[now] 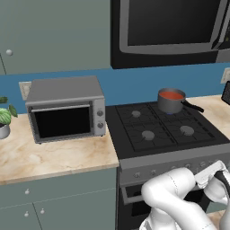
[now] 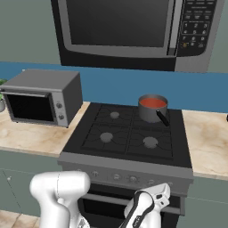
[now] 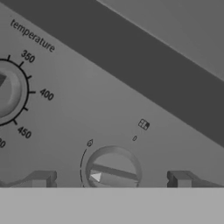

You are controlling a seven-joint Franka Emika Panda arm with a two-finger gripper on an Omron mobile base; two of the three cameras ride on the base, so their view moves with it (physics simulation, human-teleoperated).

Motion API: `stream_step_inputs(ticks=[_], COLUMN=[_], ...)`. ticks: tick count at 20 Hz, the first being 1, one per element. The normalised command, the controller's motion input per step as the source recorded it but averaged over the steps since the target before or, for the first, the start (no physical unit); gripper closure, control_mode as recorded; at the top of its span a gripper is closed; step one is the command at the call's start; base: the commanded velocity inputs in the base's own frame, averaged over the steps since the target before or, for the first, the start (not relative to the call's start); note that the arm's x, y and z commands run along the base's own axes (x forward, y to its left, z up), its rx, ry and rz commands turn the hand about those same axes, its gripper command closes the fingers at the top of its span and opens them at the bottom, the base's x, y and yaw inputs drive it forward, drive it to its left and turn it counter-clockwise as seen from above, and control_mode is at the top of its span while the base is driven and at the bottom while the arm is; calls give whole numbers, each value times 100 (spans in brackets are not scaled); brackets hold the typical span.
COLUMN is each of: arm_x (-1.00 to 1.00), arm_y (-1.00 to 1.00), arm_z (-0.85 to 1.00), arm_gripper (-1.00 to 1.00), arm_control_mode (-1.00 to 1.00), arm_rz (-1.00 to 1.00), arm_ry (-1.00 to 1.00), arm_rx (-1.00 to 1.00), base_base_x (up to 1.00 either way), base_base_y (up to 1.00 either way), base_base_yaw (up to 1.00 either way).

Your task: Wait until the marinara sauce is simmered to a deep red color and then turn off the stove.

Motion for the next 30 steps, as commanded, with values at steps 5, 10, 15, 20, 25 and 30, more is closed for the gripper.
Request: stream_step_inputs(ticks=[5,10,15,20,25,30], arm_x=[1,6,1,0,0,0], arm_y=[-6,-1,0,0,0,0], arm_z=[-19,-5,3,12,16,6], arm_gripper=[-100,-100,-100,-100,-100,-100], arm_control_mode=[-100,-100,-100,-100,-100,-100], arm_rz=[0,-1,-3,-1,0,0], arm_ry=[0,0,0,0,0,0], arm_rx=[-2,0,0,0,0,0], base_base_x=[0,0,0,0,0,0], base_base_y=[0,0,0,0,0,0], base_base_yaw=[0,0,0,0,0,0])
